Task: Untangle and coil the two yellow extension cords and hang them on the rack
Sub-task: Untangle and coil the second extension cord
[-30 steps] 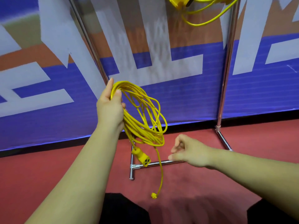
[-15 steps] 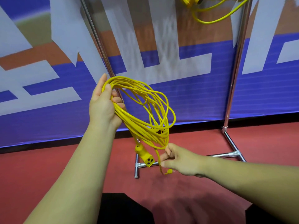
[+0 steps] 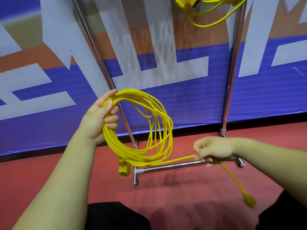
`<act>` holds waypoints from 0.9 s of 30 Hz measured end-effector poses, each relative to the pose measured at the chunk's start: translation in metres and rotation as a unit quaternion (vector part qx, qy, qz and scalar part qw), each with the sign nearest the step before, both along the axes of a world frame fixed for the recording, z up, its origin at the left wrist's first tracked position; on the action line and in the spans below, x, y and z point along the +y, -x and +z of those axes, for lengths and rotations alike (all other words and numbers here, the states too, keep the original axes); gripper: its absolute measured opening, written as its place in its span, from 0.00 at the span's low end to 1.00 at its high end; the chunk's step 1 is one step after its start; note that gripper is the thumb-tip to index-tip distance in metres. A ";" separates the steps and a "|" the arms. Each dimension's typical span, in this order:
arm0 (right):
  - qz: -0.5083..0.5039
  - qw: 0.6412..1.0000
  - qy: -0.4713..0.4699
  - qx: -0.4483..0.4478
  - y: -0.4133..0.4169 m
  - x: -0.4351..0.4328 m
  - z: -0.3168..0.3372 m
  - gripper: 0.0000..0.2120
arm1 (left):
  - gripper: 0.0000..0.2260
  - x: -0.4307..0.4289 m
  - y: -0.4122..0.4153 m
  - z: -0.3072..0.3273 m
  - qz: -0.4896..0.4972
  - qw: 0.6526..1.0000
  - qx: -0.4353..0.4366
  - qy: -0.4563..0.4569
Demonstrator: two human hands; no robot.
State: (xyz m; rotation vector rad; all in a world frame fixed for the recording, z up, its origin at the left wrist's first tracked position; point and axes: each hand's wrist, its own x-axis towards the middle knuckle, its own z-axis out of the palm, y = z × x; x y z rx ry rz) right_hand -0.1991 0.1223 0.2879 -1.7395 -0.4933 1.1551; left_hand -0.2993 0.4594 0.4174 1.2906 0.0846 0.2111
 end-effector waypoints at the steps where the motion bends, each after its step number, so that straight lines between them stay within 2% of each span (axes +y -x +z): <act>1: -0.010 1.000 0.000 -0.010 -0.003 -0.004 0.003 0.13 | 0.12 -0.002 0.001 -0.001 -0.013 0.999 0.014 -0.037; 3: -0.029 0.998 -0.011 -0.046 -0.001 -0.005 0.014 0.08 | 0.10 -0.012 0.001 -0.006 -0.038 0.990 0.048 -0.129; 5: -0.066 0.993 -0.050 -0.079 0.001 0.001 0.026 0.09 | 0.10 -0.032 -0.003 -0.015 -0.083 0.965 0.074 -0.237; 7: -0.097 0.985 -0.088 -0.108 0.001 0.008 0.038 0.10 | 0.12 -0.056 -0.008 -0.027 -0.123 0.916 0.077 -0.374; 9: -0.108 0.977 -0.130 -0.126 0.001 0.012 0.047 0.10 | 0.10 -0.077 -0.010 -0.037 -0.159 0.869 0.080 -0.462; 11: -0.111 0.972 -0.149 -0.147 0.002 0.013 0.054 0.10 | 0.08 -0.088 -0.013 -0.046 -0.174 0.862 0.101 -0.465; 15: -0.140 0.958 -0.188 -0.165 0.004 0.012 0.066 0.10 | 0.05 -0.100 -0.017 -0.050 -0.154 0.892 0.119 -0.408; 19: -0.143 0.953 -0.200 -0.178 0.003 0.010 0.070 0.09 | 0.05 -0.118 -0.017 -0.054 -0.162 0.897 0.104 -0.398; 22: -0.120 0.962 -0.169 -0.176 -0.004 -0.001 0.072 0.08 | 0.03 -0.116 -0.023 -0.048 -0.135 0.892 0.074 -0.426; 27: -0.091 0.978 -0.060 -0.176 -0.021 -0.032 0.066 0.05 | 0.02 -0.071 -0.031 -0.038 -0.005 0.932 0.086 -0.353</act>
